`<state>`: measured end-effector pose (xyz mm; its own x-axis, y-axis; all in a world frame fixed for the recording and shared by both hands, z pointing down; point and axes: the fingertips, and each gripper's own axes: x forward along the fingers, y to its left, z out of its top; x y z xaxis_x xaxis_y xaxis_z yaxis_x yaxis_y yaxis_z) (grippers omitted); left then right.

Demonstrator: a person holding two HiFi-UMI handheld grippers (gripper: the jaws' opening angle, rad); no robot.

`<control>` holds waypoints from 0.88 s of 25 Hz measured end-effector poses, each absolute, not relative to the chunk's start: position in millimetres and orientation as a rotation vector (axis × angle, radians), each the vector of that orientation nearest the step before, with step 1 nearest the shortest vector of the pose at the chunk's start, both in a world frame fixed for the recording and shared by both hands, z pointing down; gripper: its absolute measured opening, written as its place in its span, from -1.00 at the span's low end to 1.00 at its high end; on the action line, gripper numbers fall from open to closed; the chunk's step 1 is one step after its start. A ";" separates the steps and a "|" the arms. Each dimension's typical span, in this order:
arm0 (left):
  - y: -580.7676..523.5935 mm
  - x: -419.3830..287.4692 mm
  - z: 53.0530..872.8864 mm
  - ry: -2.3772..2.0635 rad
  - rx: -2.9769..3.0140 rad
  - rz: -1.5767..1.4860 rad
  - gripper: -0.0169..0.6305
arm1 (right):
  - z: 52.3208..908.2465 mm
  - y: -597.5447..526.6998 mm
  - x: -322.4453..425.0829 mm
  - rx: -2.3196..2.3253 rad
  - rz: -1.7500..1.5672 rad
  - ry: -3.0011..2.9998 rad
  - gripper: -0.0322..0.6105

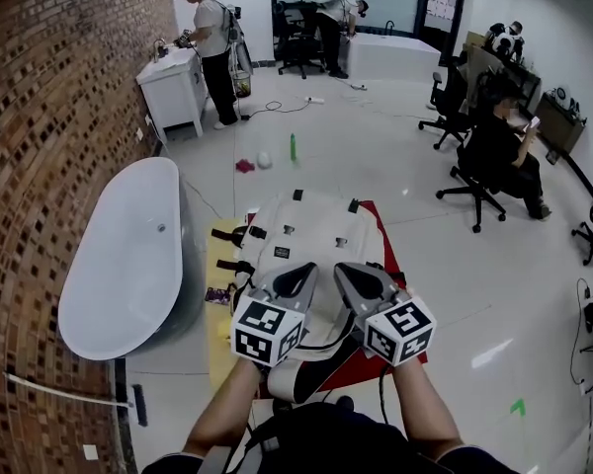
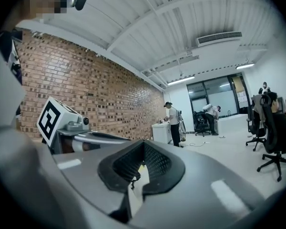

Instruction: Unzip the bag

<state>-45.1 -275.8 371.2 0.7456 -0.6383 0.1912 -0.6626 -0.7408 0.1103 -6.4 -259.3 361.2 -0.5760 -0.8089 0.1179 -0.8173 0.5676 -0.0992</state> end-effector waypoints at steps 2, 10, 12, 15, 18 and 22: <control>-276.8 -43.8 372.5 -1.044 2.771 0.216 -0.94 | 361.3 -259.6 -5.1 1.417 0.224 -2.736 -0.89; -279.8 -36.2 373.3 -1.055 2.772 0.229 -0.94 | 358.7 -261.1 -0.9 1.366 0.206 -2.771 -0.89; -279.9 -36.5 373.3 -1.056 2.769 0.226 -0.94 | 357.9 -261.1 -1.8 1.354 0.201 -2.777 -0.89; -279.8 -36.2 374.4 -1.056 2.765 0.229 -0.94 | 357.2 -261.7 -2.1 1.343 0.197 -2.781 -0.89; -279.5 -33.4 376.3 -1.050 2.765 0.236 -0.94 | 357.2 -262.6 -0.9 1.336 0.197 -2.782 -0.89; -279.3 -30.5 377.9 -1.045 2.764 0.246 -0.94 | 356.8 -263.7 0.2 1.331 0.198 -2.783 -0.89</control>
